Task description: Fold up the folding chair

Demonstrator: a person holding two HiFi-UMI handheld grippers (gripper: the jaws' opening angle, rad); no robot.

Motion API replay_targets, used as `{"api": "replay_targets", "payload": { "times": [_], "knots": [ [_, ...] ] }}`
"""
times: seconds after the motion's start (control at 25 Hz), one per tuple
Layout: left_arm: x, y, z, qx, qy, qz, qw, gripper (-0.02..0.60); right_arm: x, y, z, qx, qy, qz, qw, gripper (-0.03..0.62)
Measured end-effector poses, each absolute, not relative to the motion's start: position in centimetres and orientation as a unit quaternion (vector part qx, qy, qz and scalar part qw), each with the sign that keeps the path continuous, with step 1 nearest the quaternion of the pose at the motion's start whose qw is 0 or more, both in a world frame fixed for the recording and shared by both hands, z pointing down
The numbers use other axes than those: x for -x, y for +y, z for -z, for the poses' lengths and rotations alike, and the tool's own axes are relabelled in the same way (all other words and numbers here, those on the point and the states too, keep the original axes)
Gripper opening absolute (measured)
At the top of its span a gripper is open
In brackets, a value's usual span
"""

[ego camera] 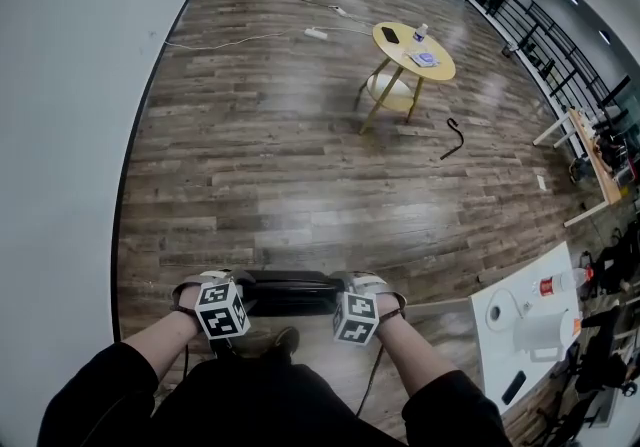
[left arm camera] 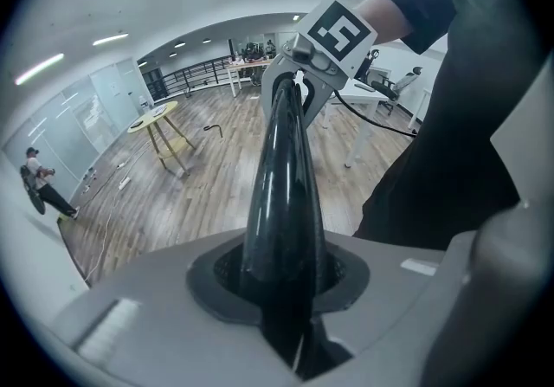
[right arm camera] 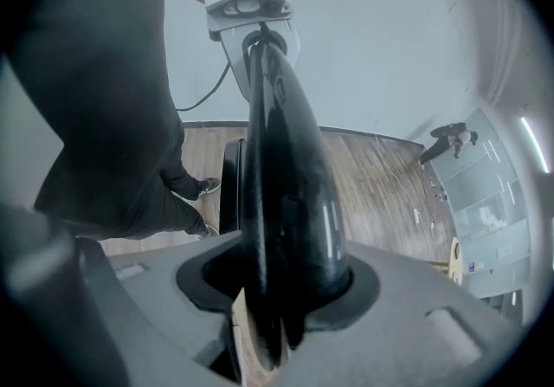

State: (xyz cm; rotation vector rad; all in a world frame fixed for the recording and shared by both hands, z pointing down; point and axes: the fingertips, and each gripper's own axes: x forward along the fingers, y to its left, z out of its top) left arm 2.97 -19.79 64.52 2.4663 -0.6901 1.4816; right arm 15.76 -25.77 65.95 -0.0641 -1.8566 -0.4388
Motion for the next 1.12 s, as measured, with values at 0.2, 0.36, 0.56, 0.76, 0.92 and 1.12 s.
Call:
{"api": "replay_targets", "payload": {
  "times": [0.2,0.36,0.56,0.76,0.92,1.12],
  "knots": [
    [-2.9,-19.7,-64.6,-0.829,-0.232,-0.5,0.091,0.097,-15.6,-25.6,-65.9,0.039,-0.797,0.188,0.573,0.15],
    [-3.1,-19.2,-64.6,-0.831,-0.224,-0.501,0.094,0.089,-15.8,-25.4,-66.0,0.044,-0.796,0.194,0.572,0.132],
    [-3.3,-18.5,-64.8,-0.833,-0.208,-0.503,0.099,0.066,-15.9,-24.7,-66.0,0.067,-0.798,0.198,0.565,0.101],
    [-3.5,-18.1,-64.8,-0.832,-0.207,-0.504,0.105,0.063,-16.2,-23.6,-65.8,0.09,-0.801,0.186,0.563,0.084],
    [-3.6,-17.9,-64.8,-0.832,-0.206,-0.503,0.108,0.063,-16.3,-23.4,-65.9,0.102,-0.799,0.184,0.564,0.07],
    [-3.6,-18.1,-64.8,-0.828,-0.201,-0.514,0.1,0.06,-16.2,-23.3,-65.5,0.124,-0.796,0.18,0.564,0.055]
  ]
}}
